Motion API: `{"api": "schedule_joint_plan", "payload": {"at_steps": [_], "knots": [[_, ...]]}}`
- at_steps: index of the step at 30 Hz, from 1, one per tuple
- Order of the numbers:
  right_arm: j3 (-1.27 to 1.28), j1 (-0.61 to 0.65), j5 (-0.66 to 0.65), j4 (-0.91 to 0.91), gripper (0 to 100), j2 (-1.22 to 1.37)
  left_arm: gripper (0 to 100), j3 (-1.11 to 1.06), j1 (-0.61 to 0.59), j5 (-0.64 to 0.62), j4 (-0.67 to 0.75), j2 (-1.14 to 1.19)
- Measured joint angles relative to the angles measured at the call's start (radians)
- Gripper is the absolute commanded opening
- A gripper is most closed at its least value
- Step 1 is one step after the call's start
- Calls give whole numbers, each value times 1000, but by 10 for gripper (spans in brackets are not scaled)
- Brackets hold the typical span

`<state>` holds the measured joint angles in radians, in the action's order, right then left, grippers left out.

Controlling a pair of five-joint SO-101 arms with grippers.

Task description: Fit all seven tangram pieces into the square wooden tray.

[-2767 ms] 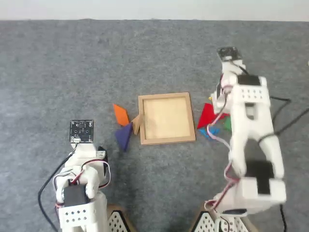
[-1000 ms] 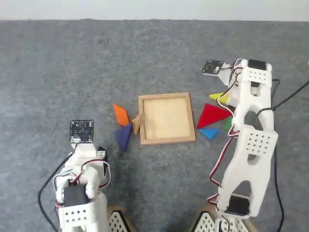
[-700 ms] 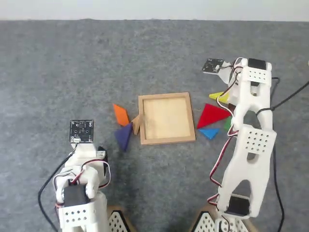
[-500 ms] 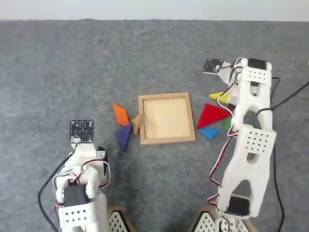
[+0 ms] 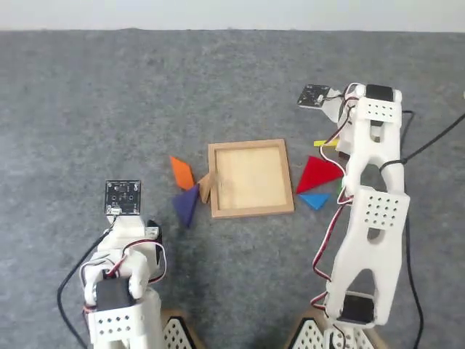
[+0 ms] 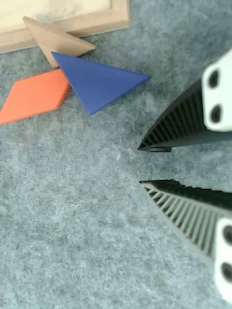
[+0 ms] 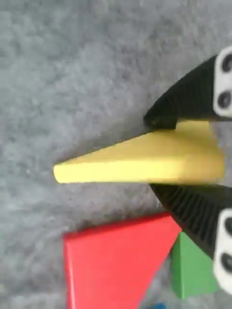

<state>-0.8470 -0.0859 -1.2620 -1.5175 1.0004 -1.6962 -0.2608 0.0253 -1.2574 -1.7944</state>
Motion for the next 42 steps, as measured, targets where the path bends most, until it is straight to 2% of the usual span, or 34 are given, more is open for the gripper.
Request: {"api": "schedule_joint_plan", "payload": {"at_steps": [3, 7, 10, 17, 21, 25, 34, 42], "knots": [[-31, 0, 0, -46, 1, 12, 93, 0, 0, 0, 0, 0], [-84, 3, 48, -149, 7, 25, 93, 0, 0, 0, 0, 0], [-164, 20, 201, -229, 7, 28, 93, 0, 0, 0, 0, 0], [-278, 52, 629, -233, 7, 11, 93, 0, 0, 0, 0, 0], [-278, 86, 769, -233, 6, -78, 93, 0, 0, 0, 0, 0], [-224, 150, 881, -235, 6, -187, 93, 0, 0, 0, 0, 0], [164, 394, 1079, -236, 6, -394, 93, 0, 0, 0, 0, 0], [198, 565, 1283, -169, 6, -399, 93, 0, 0, 0, 0, 0]]}}
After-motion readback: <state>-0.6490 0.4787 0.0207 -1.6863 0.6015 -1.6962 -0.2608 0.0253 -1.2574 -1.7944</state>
